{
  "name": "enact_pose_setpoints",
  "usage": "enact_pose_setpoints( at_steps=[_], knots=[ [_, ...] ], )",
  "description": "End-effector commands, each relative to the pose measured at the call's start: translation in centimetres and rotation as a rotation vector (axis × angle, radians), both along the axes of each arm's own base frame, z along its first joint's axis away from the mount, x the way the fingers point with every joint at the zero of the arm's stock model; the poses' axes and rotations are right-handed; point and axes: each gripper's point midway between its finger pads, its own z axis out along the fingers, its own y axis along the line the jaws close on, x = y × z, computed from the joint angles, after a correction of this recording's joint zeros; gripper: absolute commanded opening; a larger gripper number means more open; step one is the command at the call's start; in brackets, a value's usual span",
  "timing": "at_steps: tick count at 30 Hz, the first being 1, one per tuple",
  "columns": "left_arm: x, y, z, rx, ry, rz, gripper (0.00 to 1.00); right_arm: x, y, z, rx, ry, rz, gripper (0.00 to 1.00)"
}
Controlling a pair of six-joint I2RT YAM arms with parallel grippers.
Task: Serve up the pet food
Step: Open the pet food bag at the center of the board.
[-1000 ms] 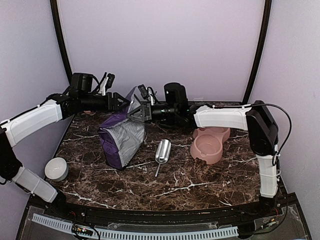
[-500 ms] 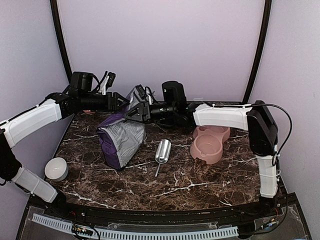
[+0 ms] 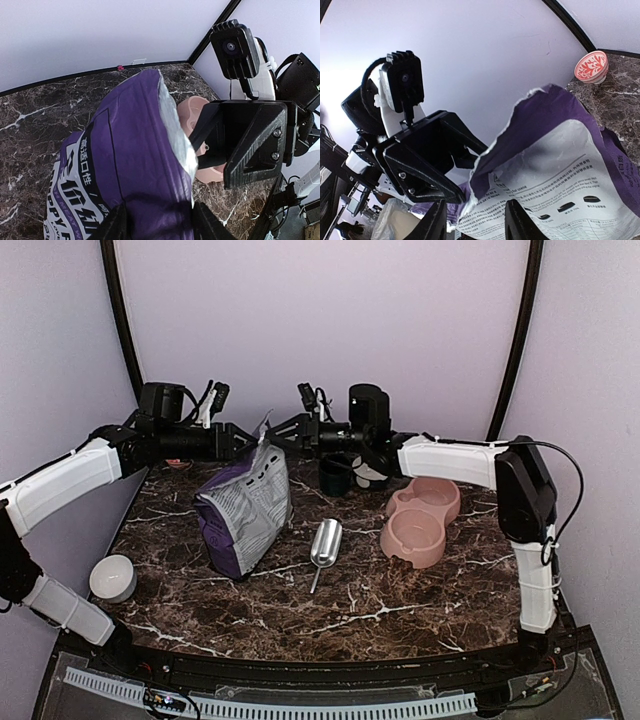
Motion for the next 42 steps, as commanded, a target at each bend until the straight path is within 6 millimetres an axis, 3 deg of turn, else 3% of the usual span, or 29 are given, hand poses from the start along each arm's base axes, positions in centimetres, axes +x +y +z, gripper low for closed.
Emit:
enact_pose_setpoints(
  at_steps=[1,14,17,21,25,31,34,36,39,42],
  knots=[
    [-0.3,0.0,0.4,0.008,-0.005,-0.005,0.46,-0.4,1.0,1.9,0.066,-0.03,0.041,0.39],
    [-0.1,-0.2,0.3,0.015,-0.001,-0.014,0.38,0.1,1.9,1.8,0.082,-0.023,0.062,0.22],
    [-0.1,-0.2,0.3,0.015,-0.001,-0.016,0.38,0.3,1.9,1.9,0.084,-0.023,0.061,0.22],
    [-0.2,-0.2,0.1,0.019,0.001,-0.017,0.38,0.6,2.0,2.0,0.084,-0.029,0.048,0.31],
    [-0.2,-0.1,0.1,0.019,0.002,-0.018,0.37,1.1,1.7,2.7,0.094,-0.033,0.025,0.31],
    [-0.3,-0.2,0.1,0.013,0.003,-0.024,0.37,1.9,1.6,3.9,0.116,-0.042,-0.003,0.22],
    [-0.4,-0.3,0.2,0.011,0.002,-0.031,0.37,2.2,1.8,3.6,0.109,-0.035,-0.007,0.19],
    [-0.4,-0.4,0.3,0.01,-0.003,-0.033,0.38,2.3,1.9,3.2,0.104,-0.03,-0.011,0.12],
    [-0.4,-0.3,0.5,0.012,-0.008,-0.032,0.43,2.4,1.9,2.8,0.097,-0.026,-0.017,0.02],
    [-0.2,-0.4,0.6,0.018,-0.008,-0.034,0.49,2.5,1.8,2.6,0.094,-0.026,-0.019,0.0]
  ],
)
